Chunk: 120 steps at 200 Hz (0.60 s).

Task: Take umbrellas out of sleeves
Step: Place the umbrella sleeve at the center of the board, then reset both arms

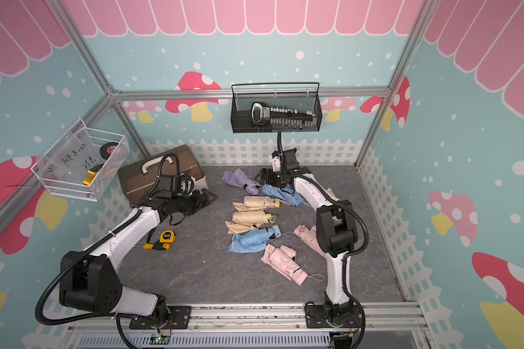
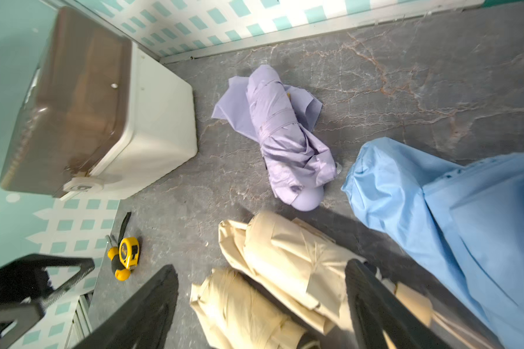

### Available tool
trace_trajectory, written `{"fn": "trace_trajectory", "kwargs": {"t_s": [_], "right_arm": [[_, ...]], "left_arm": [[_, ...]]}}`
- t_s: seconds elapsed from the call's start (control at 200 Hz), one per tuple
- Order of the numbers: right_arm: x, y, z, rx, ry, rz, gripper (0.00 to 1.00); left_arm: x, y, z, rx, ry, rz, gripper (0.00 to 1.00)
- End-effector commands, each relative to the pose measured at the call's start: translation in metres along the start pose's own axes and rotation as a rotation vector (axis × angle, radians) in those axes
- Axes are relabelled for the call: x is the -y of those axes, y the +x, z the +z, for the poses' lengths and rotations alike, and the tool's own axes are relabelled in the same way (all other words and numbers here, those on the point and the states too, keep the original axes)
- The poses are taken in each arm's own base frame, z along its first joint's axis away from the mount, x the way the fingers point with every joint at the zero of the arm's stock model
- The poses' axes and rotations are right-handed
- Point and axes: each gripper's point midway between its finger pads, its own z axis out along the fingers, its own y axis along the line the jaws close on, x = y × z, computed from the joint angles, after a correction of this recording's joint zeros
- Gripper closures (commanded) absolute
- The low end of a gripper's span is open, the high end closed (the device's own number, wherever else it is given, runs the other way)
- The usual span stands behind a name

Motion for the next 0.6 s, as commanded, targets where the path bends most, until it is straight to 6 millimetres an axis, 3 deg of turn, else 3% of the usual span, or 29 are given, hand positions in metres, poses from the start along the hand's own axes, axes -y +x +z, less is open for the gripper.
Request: {"fn": "trace_trajectory", "kwargs": {"t_s": [0.0,0.27,0.435,0.595], "right_arm": [[-0.005,0.01,-0.038,0.005,0.048,-0.089,0.15],[0.015,0.035,-0.114,0.103,0.158,-0.194,0.14],[0.033,0.05,-0.142,0.217,0.243,-0.29,0.11],[0.076,0.077,-0.154,0.313,0.384,-0.362,0.06]], "left_arm": [[-0.001,-0.014,-0.017,0.106,-0.037,0.045,0.13],[-0.024,-0.029,-0.061,0.437,-0.16,0.109,0.01],[-0.049,-0.022,-0.078,0.527,-0.274,0.177,0.01],[-0.072,-0.017,-0.083,0.579,-0.359,0.183,0.01]]}}
